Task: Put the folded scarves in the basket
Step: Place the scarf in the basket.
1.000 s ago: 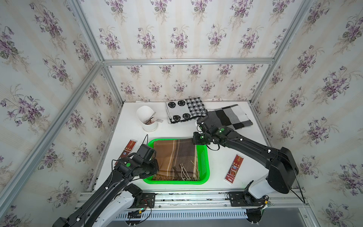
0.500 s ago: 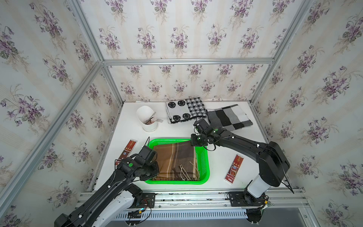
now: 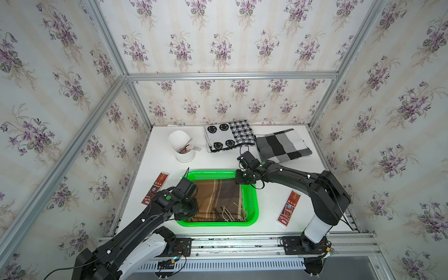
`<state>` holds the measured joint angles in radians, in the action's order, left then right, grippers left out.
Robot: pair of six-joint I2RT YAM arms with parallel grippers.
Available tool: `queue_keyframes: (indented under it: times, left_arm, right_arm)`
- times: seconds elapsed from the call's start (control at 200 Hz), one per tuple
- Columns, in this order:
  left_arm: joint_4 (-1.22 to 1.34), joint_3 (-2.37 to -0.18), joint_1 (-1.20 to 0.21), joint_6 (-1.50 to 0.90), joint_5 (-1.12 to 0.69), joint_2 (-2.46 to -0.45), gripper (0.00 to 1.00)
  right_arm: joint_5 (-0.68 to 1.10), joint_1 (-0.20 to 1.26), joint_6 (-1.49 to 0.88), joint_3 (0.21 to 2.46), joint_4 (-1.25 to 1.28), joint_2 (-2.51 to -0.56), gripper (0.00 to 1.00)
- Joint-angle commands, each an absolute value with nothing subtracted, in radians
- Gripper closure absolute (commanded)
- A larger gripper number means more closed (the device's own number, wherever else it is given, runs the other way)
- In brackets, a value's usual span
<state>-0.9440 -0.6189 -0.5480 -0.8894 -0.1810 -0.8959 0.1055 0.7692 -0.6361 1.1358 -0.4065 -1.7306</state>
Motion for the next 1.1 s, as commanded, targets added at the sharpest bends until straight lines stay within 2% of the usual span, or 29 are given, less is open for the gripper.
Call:
queue_keyframes:
  times: [0.0,0.045,0.105,0.205,0.335,0.43,0.569,0.629,0.679,0.704,0.769,0.889,0.969,1.084,1.094]
  left_arm:
    - [-0.959,-0.639,-0.563,-0.895,-0.156,-0.884,0.52]
    - [-0.977,-0.663,-0.575,-0.904,-0.137,-0.868,0.4]
    - [-1.009,-0.703,-0.587,-0.912,-0.116,-0.852,0.33]
    - [-1.054,-0.775,-0.604,-0.921,-0.099,-0.839,0.3]
    - [-1.086,-0.858,-0.618,-0.921,-0.091,-0.843,0.29]
    - [-1.12,-0.923,-0.618,-0.905,-0.077,-0.867,0.29]
    - [-1.118,-0.957,-0.618,-0.884,-0.064,-0.902,0.38]
    - [-1.098,-0.944,-0.618,-0.882,-0.061,-0.926,0.44]
    - [-1.066,-0.922,-0.618,-0.885,-0.076,-0.948,0.44]
    - [-1.044,-0.907,-0.618,-0.887,-0.087,-0.957,0.49]
    - [-1.003,-0.873,-0.618,-0.897,-0.094,-0.978,0.5]
    - [-1.004,-0.88,-0.617,-0.887,-0.03,-0.995,0.5]
    - [-1.014,-0.926,-0.617,-0.861,0.03,-1.015,0.46]
    - [-0.965,-1.031,-0.615,-0.821,0.032,-1.101,0.46]
    - [-0.96,-1.042,-0.615,-0.815,0.025,-1.114,0.43]
  right_arm:
    - [0.055,0.768,-0.647,1.134,-0.388,-1.724,0.83]
    - [0.048,0.768,-0.65,1.128,-0.387,-1.707,0.68]
    - [0.043,0.769,-0.65,1.121,-0.389,-1.682,0.54]
    - [0.033,0.767,-0.653,1.126,-0.412,-1.639,0.46]
    - [0.008,0.767,-0.655,1.135,-0.439,-1.58,0.45]
    - [-0.006,0.769,-0.65,1.149,-0.475,-1.558,0.5]
    - [-0.006,0.783,-0.667,1.133,-0.516,-1.527,0.6]
    - [-0.02,0.803,-0.686,1.117,-0.532,-1.509,0.6]
    - [-0.037,0.813,-0.706,1.094,-0.536,-1.485,0.6]
    - [-0.042,0.813,-0.715,1.079,-0.531,-1.468,0.6]
    - [-0.074,0.813,-0.729,1.056,-0.525,-1.427,0.59]
    - [-0.111,0.803,-0.724,1.059,-0.525,-1.414,0.54]
    - [-0.142,0.78,-0.704,1.091,-0.551,-1.429,0.54]
    - [-0.156,0.656,-0.653,1.119,-0.555,-1.413,0.52]
    - [-0.152,0.639,-0.649,1.118,-0.551,-1.411,0.52]
